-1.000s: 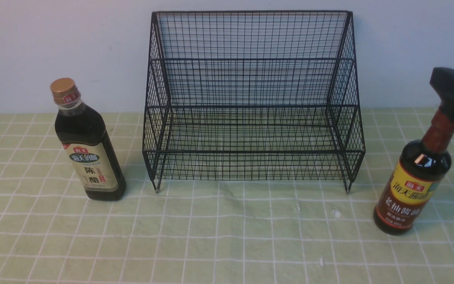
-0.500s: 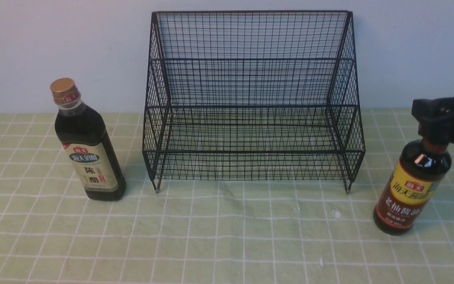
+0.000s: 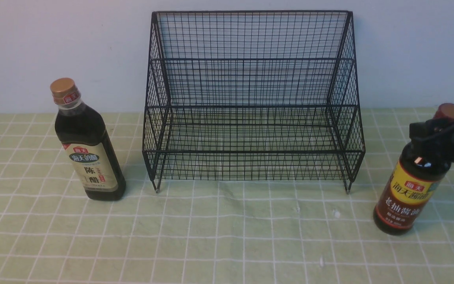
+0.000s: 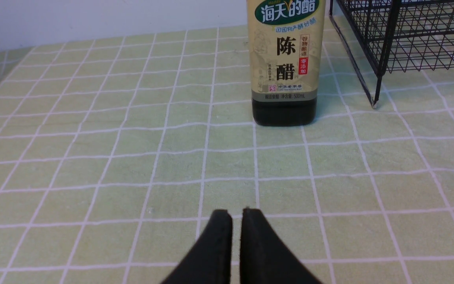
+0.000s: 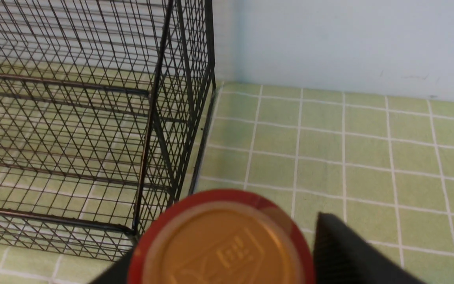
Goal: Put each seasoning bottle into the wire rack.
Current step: Use the right arm to grab the condiment bottle closest to it, then use the right arm to put the condiment bottle back on the shelf
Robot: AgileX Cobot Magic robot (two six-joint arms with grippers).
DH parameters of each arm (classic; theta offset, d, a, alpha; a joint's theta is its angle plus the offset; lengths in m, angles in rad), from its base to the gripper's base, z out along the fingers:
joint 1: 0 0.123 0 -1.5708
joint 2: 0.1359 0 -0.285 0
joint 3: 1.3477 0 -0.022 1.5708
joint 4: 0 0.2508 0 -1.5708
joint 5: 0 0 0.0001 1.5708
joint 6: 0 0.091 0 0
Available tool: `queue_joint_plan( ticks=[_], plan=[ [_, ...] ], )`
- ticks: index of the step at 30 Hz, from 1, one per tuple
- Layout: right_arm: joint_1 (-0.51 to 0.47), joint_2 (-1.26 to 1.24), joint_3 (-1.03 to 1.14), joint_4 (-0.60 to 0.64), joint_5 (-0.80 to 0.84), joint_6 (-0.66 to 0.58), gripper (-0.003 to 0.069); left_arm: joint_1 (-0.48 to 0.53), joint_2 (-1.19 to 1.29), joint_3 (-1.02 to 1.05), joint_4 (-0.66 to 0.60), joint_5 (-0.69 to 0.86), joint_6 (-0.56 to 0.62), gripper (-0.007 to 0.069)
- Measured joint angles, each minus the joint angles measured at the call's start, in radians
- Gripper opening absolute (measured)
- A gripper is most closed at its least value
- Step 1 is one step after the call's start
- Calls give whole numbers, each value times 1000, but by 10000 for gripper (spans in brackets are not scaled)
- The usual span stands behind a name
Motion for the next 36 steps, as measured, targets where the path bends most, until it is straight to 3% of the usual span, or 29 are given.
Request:
queue_joint_plan(
  ticks=[1, 3, 7, 15, 27, 36],
  plan=[
    [0, 0, 0, 0, -3, 0, 301, 0, 0, 0, 0, 0, 0, 17],
    [1, 0, 0, -1, -7, -1, 267, 0, 0, 0, 0, 0, 0, 17],
    [1, -19, -4, -20, 26, -2, 267, 0, 0, 0, 0, 0, 0, 17],
    [1, -111, -159, -30, 260, -17, 267, 0, 0, 0, 0, 0, 0, 17],
    [110, -80, -463, -24, 261, -30, 267, 0, 0, 0, 0, 0, 0, 17],
    [178, 141, -704, -4, 255, -30, 267, 0, 0, 0, 0, 0, 0, 17]
  ],
)
